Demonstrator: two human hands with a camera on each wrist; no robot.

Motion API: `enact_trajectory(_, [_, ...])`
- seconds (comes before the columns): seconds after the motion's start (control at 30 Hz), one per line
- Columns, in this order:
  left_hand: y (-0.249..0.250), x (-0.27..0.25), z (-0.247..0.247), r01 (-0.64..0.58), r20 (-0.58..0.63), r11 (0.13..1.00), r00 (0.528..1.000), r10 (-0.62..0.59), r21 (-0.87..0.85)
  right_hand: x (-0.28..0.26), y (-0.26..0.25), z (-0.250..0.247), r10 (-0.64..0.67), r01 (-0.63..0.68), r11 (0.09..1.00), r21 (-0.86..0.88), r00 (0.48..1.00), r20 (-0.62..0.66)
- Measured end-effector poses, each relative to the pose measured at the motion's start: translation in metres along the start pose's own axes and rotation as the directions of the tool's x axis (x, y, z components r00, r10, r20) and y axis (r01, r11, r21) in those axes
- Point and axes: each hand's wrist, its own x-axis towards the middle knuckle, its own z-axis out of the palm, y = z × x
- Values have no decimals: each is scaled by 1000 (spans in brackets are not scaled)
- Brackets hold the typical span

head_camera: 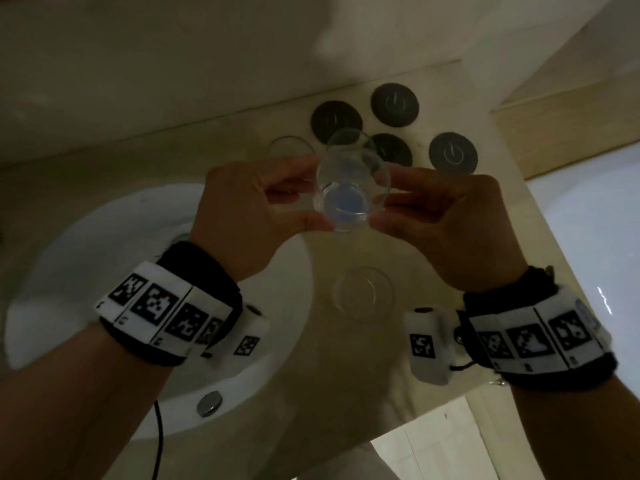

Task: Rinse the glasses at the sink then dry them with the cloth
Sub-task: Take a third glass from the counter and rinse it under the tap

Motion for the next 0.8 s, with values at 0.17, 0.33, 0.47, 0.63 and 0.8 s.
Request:
enact_trajectory(0.17, [5,-26,-52,-68,-109,986,993,51,-155,6,-46,27,-106,100,990,98,993,60])
enact_trajectory(0.33, [-21,-65,-102,-11,-217,965,975,-48,-264,22,-67,86,-164,131,981,143,955,248])
enact_trajectory(0.47, [-49,-106,-137,57,-306,979,945,-117,-198,29,-81,152,-197,173,980,95,883,426])
enact_trajectory(0.63, [-85,-148,-161,117,-454,970,867,-205,-215,35,-91,217,-174,158,984,78,802,571])
enact_trajectory(0.8, [-123,-179,-170,201,-558,949,771,-306,-244,41,-128,282,-204,216,975,44,812,546])
